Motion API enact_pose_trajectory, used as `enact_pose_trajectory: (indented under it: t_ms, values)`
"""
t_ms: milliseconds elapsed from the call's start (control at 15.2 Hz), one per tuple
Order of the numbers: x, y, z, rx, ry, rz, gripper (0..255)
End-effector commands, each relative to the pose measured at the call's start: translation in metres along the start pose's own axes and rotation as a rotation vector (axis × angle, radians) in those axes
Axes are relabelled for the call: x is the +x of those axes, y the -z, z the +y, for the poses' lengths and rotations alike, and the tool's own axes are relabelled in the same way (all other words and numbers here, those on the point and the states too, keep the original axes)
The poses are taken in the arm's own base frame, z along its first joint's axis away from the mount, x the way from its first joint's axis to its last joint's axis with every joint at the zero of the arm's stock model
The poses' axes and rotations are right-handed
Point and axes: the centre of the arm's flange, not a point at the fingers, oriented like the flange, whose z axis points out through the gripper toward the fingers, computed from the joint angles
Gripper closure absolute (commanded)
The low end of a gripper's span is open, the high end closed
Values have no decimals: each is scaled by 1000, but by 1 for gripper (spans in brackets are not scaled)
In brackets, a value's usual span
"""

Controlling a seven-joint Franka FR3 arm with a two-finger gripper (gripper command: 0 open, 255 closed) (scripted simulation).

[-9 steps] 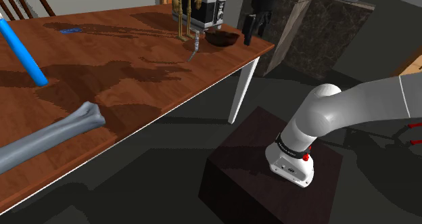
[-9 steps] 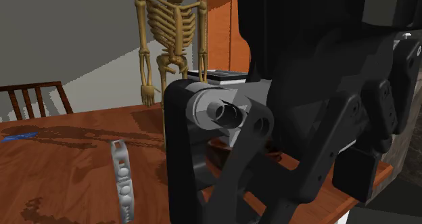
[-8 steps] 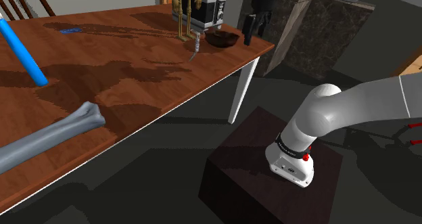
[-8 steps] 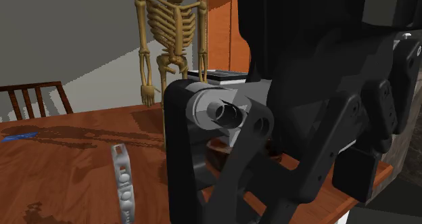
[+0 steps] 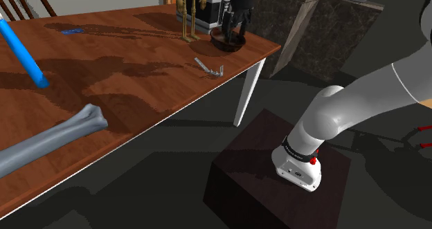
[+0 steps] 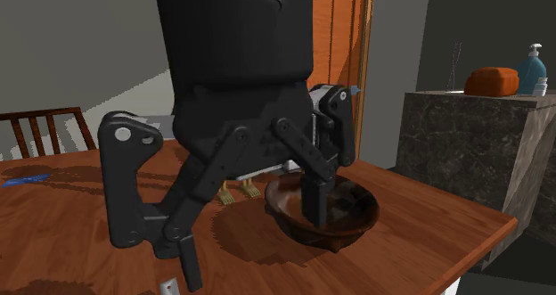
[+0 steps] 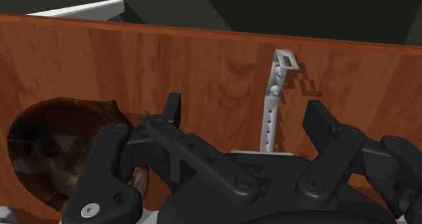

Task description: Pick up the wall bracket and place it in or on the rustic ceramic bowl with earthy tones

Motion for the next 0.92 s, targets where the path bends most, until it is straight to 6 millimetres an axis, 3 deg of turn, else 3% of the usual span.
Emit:
enact_pose_trajectory:
  t_ms: [0,594,858]
  values:
    - [24,-6,-6,16,3,2,0]
    - [132,-21,-41,84,18,8,0]
    - [135,-37,-44,85,18,8,0]
